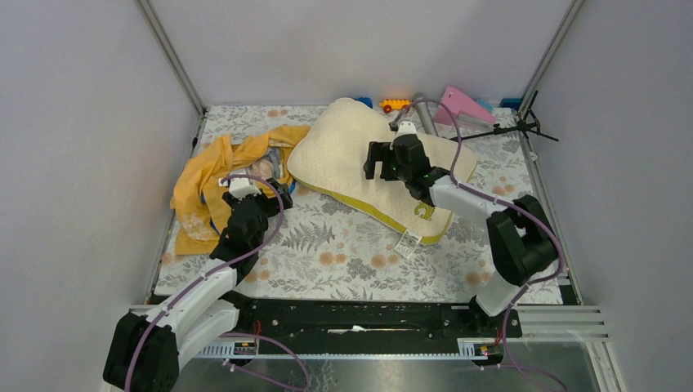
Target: Remove the pillowcase from the pillow
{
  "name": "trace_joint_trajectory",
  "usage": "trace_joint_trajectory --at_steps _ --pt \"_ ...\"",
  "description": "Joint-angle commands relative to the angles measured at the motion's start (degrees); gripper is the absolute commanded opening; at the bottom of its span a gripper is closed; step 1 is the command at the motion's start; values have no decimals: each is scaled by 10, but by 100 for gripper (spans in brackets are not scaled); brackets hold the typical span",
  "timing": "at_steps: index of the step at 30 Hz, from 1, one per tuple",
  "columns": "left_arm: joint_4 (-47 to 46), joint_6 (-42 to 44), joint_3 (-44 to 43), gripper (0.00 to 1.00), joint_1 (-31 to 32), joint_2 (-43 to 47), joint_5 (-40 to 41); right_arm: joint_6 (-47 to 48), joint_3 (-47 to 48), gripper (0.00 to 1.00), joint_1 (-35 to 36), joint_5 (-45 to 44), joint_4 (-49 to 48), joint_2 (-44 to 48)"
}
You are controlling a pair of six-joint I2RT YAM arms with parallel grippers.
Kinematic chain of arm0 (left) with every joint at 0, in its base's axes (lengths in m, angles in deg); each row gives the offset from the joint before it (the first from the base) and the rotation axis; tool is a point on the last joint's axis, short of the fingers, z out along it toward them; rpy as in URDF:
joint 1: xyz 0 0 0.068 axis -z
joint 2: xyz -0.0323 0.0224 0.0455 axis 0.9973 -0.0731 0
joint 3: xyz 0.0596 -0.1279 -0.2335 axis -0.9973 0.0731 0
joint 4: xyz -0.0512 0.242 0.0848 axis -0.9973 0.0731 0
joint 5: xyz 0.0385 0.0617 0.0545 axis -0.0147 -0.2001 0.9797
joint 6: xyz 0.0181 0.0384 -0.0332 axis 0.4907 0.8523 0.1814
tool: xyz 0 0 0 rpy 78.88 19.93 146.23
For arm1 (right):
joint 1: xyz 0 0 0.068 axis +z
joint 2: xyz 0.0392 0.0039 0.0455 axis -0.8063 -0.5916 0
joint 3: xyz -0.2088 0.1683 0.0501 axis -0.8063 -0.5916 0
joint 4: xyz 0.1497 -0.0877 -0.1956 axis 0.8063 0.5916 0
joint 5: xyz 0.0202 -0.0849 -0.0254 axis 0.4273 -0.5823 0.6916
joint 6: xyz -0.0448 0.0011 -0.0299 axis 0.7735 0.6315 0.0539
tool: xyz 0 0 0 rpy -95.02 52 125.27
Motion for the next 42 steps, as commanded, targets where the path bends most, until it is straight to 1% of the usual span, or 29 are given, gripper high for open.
trace_joint_trajectory --at_steps 1,2,4,5,6,9,10,12,13,15,17,19,21,23,24,25,27,28,30,33,34,35,36,37,38,39,40,41,42 --pt "-74 30 20 99 0 -8 35 111 -69 100 -19 -112 -29 137" --pt "-94 51 31 99 0 -9 36 113 -97 100 -33 -132 -32 165" --pt "-148 89 58 99 0 -7 34 86 -160 100 -74 -174 -40 215" --pt "-183 123 74 99 0 -8 24 78 -197 99 -93 -187 -63 238" --pt "-207 139 82 99 0 -8 22 78 -241 100 -111 -184 -105 260" --pt "-192 163 70 99 0 -20 33 156 -368 100 -124 -162 -286 297" --pt "-192 178 66 99 0 -28 40 175 -386 99 -124 -174 -319 295" --pt "-234 203 80 99 0 -53 57 212 -387 100 -125 -219 -315 269" --pt "-273 209 99 99 -1 -68 65 220 -390 100 -126 -239 -326 252" --pt "-359 218 130 99 -4 -109 64 225 -419 100 -133 -245 -391 224" --pt "-414 221 145 99 -7 -142 69 248 -456 100 -143 -236 -482 195" --pt "-432 223 146 99 -14 -158 67 243 -464 100 -148 -255 -502 171" --pt "-443 221 146 99 -29 -166 51 235 -470 100 -152 -256 -520 149" --pt "-462 214 148 99 -45 -175 42 260 -488 99 -152 -250 -591 121" --pt "-475 212 149 99 -54 -181 36 267 -500 96 -153 -246 -626 110" --pt "-486 211 150 99 -62 -188 32 269 -508 95 -154 -248 -662 94" --pt "-498 207 148 99 -80 -201 22 275 -512 95 -158 -255 -714 62" --pt "-499 205 146 99 -88 -205 16 270 -512 95 -159 -255 -709 63" --pt "-505 204 141 99 -99 -214 5 252 -505 96 -167 -241 -660 81" --pt "-499 207 131 99 -107 -224 -15 237 -503 97 -190 -211 -663 75" --pt "-491 209 124 99 -109 -230 -23 227 -501 97 -203 -190 -657 75" --pt "-498 212 121 99 -111 -242 -28 214 -498 95 -223 -149 -643 76" --pt "-530 216 125 99 -114 -263 -33 204 -491 90 -246 -97 -619 76" --pt "-575 216 131 99 -118 -296 -43 193 -488 88 -267 -64 -616 63" --pt "-619 213 135 99 -126 -335 -60 194 -487 87 -274 -51 -645 45" --pt "-667 218 136 99 -130 -373 -77 192 -484 88 -275 -49 -626 54" --pt "-690 231 136 99 -130 -392 -82 190 -477 93 -276 -50 -593 63" --pt "-648 225 131 99 -130 -376 -87 189 -477 98 -276 -51 -600 60" --pt "-609 218 121 99 -131 -361 -84 190 -482 99 -277 -48 -626 51"
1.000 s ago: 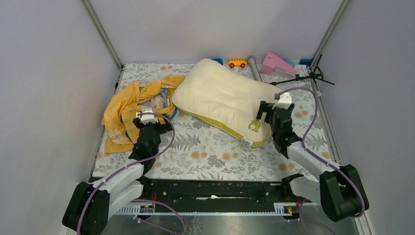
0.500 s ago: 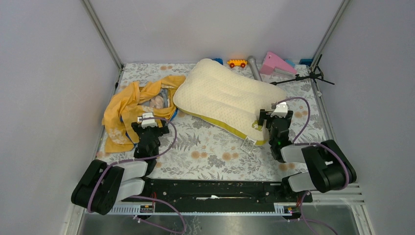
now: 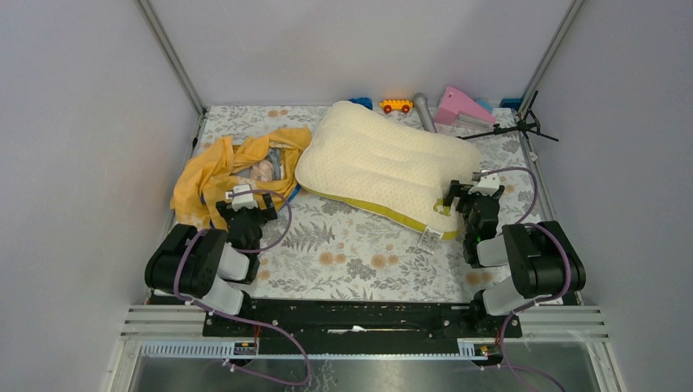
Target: Remove the pillowcase from the pillow
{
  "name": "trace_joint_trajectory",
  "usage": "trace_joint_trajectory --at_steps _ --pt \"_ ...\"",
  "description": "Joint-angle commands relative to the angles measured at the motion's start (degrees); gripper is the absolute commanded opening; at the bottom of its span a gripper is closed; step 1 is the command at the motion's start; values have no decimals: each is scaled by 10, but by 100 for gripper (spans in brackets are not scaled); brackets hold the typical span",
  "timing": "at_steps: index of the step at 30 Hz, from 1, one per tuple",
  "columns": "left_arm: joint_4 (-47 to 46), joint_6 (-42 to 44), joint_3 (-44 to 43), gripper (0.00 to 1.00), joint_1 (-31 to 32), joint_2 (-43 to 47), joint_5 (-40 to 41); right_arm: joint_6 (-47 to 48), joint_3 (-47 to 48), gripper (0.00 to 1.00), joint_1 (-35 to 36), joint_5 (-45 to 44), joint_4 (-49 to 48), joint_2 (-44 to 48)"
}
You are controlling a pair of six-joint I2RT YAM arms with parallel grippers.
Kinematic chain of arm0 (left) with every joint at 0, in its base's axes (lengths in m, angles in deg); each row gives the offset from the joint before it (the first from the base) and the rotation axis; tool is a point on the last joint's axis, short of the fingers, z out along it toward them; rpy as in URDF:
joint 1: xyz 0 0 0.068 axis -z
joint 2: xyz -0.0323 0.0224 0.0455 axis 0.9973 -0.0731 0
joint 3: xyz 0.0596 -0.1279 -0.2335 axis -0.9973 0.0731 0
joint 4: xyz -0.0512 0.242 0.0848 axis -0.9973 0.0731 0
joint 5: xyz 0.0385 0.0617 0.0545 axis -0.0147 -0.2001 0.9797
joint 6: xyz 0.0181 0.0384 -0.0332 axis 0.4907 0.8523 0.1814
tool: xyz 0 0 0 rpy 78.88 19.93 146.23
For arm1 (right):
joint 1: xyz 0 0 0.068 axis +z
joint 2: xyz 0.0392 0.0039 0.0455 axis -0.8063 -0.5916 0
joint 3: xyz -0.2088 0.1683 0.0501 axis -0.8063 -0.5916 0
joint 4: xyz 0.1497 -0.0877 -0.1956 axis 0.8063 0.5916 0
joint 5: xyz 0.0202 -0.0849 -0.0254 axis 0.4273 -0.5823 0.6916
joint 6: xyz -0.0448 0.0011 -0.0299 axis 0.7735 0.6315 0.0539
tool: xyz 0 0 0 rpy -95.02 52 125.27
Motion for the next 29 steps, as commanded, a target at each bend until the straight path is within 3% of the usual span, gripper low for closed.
trace_joint_trajectory --at_steps 1,6,9,29 --pt "-43 5 -24 99 -6 1 -44 -1 8 100 -13 26 8 -13" --pt "-40 17 -31 99 -6 -8 -57 -6 20 99 -21 39 31 -12" --pt "65 -5 -87 99 -13 -9 -37 -6 20 100 -23 41 31 -12" --pt "63 -8 -88 99 -22 -10 -52 -6 14 100 -23 39 22 -11"
